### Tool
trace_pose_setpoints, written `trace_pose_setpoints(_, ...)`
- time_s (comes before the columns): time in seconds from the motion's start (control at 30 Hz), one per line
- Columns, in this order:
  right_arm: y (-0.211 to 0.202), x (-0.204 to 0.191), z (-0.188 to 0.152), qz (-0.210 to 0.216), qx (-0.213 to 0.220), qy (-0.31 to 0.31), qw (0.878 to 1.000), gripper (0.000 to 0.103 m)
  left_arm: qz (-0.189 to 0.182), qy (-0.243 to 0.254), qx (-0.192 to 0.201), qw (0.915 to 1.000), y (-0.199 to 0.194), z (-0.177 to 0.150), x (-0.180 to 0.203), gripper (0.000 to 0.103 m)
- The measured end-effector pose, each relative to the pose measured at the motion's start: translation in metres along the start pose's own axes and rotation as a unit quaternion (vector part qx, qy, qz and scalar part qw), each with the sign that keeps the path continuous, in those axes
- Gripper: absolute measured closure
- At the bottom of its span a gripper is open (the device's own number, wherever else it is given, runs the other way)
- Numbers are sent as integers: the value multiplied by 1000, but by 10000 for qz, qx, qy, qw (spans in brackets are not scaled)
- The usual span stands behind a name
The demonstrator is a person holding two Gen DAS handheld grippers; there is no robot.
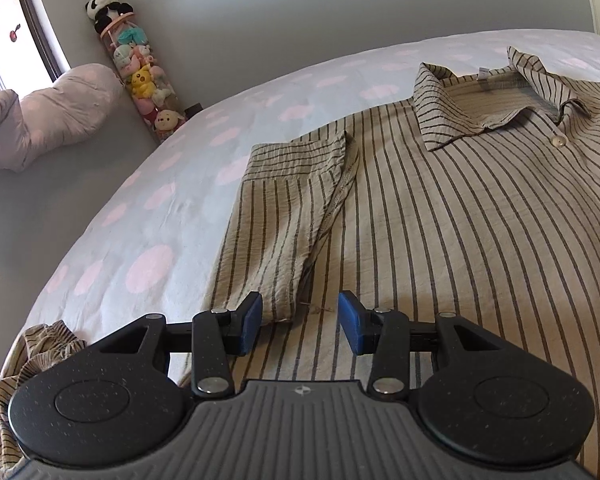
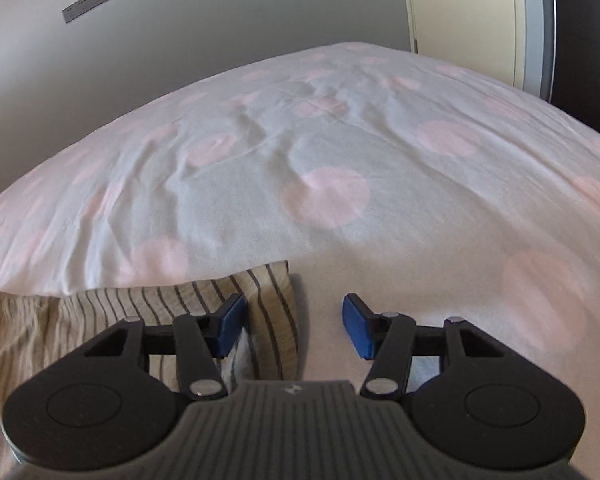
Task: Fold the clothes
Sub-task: 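Grasp the other shirt sleeve with the right gripper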
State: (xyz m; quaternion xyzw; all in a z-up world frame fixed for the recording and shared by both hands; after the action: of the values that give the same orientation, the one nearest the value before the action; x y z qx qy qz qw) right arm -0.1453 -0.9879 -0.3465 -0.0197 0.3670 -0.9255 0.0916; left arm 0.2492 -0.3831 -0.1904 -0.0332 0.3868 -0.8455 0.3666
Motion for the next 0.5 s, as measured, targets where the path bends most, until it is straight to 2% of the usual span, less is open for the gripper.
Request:
trace_pose_setpoints(0.1, -1, -11, -3, -215, 104, -393, 9989, 46, -38, 28, -74, 10000, 2, -3, 2, 63)
trace_pose_setpoints(0.13, -2, -16, -3, -246, 103, -555, 9981, 54, -55, 31, -93, 9999, 2, -4, 3, 63)
trace_pose_setpoints(0.23, -15, -29, 4, -145, -13, -676, 9976, 98, -213, -238, -11, 9995, -4, -2, -2, 63)
trace_pose_setpoints(0.5, -80, -80, 32, -1, 106, -1072, 9942, 98, -603, -951, 222, 9934, -21, 2, -18, 63)
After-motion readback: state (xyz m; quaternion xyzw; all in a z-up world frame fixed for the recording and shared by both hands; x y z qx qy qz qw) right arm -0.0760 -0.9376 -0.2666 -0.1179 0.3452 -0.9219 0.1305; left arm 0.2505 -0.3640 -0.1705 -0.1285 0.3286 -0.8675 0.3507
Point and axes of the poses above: each gripper's, at about its wrist camera, not at the fingertips, and y roughly the way its jaws point, x to its right, z to its top, the point moved 8 cm from there along y, roughly the way its jaws point, and after that the axes turned 12 degrees about -z, right-handed, at the moved point
